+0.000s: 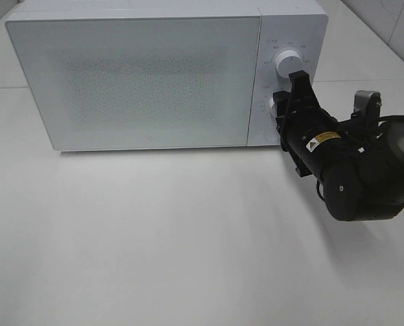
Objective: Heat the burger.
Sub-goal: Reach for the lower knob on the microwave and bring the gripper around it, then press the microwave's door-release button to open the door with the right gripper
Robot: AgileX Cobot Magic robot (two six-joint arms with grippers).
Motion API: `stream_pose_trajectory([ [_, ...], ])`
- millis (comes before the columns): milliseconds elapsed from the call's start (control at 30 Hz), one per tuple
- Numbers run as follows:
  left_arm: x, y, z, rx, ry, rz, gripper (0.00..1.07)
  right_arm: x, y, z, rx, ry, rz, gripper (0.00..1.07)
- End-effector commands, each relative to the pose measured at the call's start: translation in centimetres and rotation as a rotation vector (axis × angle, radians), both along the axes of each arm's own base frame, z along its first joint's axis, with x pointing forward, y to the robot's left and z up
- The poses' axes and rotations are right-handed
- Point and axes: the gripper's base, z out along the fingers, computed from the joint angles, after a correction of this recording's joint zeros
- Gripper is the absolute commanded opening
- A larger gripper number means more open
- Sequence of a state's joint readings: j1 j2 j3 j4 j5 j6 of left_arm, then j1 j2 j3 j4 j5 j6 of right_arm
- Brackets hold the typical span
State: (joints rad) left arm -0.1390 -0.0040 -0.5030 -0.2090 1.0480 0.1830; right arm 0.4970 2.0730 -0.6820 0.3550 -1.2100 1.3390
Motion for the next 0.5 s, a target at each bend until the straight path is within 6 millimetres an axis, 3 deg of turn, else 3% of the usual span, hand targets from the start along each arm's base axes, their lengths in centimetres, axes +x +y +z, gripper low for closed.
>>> stream_pose_trajectory([
  [33, -0.26, -0.03, 0.00, -0.010, -0.026, -0.005, 0.00, 0.33, -0.32, 1.62, 0.017, -0.163, -0.043, 0.50],
  [100, -0.26, -0.03, 0.00, -0.010, -0.026, -0.005, 0.00, 0.35, -0.47, 1.60, 0.001, -0.164, -0.058, 0.66],
  [167, -0.26, -0.03, 0.00, -0.010, -0.026, -0.005, 0.00, 0.35, -0.47, 1.60, -0.010, -0.165, -0.057, 0.72],
  [500, -0.26, -0.03, 0.00, -0.010, -0.026, -0.005, 0.00, 0.20, 0.49, 1.76, -0.086, -0.200, 0.060, 0.74],
])
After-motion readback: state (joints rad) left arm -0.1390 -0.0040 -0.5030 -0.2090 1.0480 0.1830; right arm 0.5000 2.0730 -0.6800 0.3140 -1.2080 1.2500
